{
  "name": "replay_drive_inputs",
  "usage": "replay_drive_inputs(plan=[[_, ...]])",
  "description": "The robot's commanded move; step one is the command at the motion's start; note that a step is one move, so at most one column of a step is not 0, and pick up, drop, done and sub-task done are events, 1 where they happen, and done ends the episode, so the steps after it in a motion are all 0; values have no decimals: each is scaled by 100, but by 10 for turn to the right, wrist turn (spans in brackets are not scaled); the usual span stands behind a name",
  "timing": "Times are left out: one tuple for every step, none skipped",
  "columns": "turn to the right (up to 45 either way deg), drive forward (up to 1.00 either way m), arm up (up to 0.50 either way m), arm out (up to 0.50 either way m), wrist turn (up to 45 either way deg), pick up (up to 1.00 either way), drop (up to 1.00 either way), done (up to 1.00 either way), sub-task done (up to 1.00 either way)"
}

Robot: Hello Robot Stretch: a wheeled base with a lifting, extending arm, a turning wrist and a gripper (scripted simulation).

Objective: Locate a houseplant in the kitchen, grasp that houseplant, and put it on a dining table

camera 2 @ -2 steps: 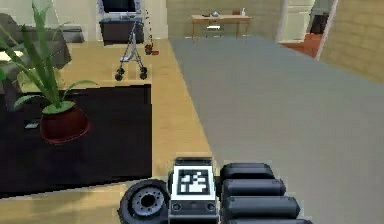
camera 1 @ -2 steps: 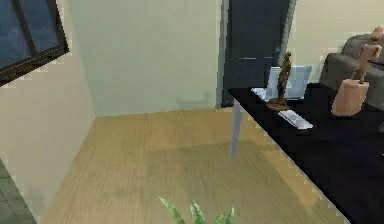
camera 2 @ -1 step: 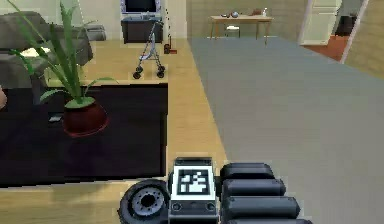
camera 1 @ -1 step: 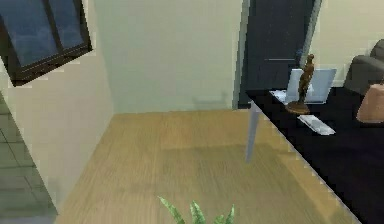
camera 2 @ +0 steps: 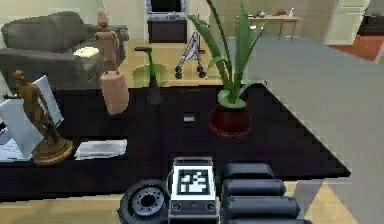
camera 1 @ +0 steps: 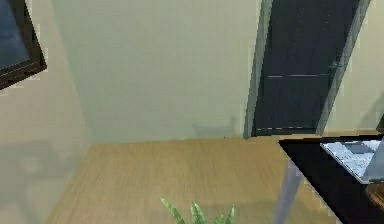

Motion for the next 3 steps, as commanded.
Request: replay_drive_inputs(plan=[[-450,0,0,0,0,0,0,0,0],[-450,0,0,0,0,0,0,0,0],[-180,0,0,0,0,0,0,0,0]])
